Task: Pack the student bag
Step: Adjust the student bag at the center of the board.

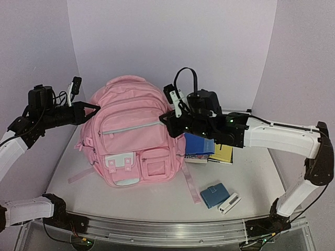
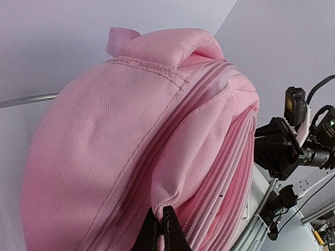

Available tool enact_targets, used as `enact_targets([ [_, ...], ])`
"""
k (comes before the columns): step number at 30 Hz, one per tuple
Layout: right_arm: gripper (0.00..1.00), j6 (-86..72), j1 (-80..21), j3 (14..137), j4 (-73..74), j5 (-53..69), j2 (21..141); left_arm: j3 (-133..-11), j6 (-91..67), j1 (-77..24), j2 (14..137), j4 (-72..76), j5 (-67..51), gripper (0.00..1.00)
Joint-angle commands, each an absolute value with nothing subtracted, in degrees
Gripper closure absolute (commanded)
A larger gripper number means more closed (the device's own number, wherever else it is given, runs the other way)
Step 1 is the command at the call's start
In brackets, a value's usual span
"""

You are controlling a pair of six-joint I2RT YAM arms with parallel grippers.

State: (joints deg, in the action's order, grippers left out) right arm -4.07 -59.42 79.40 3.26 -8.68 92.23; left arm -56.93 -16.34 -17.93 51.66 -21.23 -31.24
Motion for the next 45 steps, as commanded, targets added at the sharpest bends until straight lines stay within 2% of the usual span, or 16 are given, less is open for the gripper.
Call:
enact_targets([
  [1, 1.00, 3.2, -59.8, 81.0, -18.5, -19.5, 94.6, -59.9, -14.5, -18.4, 51.5, -27.4, -32.9, 1.00],
  [5, 1.00, 11.0, -59.6, 81.8, -29.7, -20.9, 99.2, -61.2, -13.8, -18.4, 51.8, -30.1, -33.2, 1.00],
  [9, 1.00, 13.6, -57.6, 84.8, -34.3, -22.2, 104.2, -61.4, -14.5, -18.5, 51.3, -31.2, -33.8, 1.00],
  [15, 1.00, 6.7, -49.4, 85.9, -34.6, -7.9, 105.4, -60.9, -16.5, -18.4, 51.0, -32.9, -31.5, 0.99],
  [17, 1.00, 6.5, -48.0, 85.4, -34.5, -4.7, 104.5, -62.1, -17.1, -18.5, 51.4, -35.8, -26.8, 0.89],
  [20, 1.00, 7.9, -46.9, 84.0, -33.9, -3.0, 102.6, -63.7, -18.6, -18.4, 51.4, -40.3, -19.4, 0.58],
  [21, 1.00, 8.1, -46.6, 83.6, -33.6, -2.7, 101.8, -63.9, -19.6, -18.5, 51.1, -41.4, -18.1, 0.51],
  [22, 1.00, 8.3, -46.2, 83.3, -33.2, -2.5, 101.2, -63.8, -20.5, -18.5, 50.8, -42.4, -17.1, 0.45],
  [24, 1.00, 8.5, -45.7, 82.7, -32.8, -2.0, 100.2, -62.4, -23.5, -18.4, 49.7, -44.0, -14.9, 0.39],
  [30, 1.00, 8.5, -45.2, 81.9, -32.3, -0.5, 99.0, -54.8, -34.0, -18.4, 45.9, -44.9, -8.8, 0.37],
  [34, 1.00, 8.4, -45.2, 81.3, -32.4, 1.3, 98.5, -49.5, -36.7, -18.4, 43.9, -38.8, -7.3, 0.34],
  [38, 1.00, 8.0, -45.2, 79.9, -32.4, 2.2, 97.3, -47.1, -35.8, -17.2, 46.9, -31.7, -7.1, 0.33],
  [40, 1.00, 7.5, -45.2, 79.1, -32.4, 2.9, 96.5, -46.6, -35.1, -13.7, 49.2, -27.5, -9.1, 0.34],
  [45, 1.00, 6.3, -45.2, 77.5, -32.4, 4.2, 95.1, -43.2, -36.0, -0.5, 54.2, -11.7, -24.3, 0.38],
])
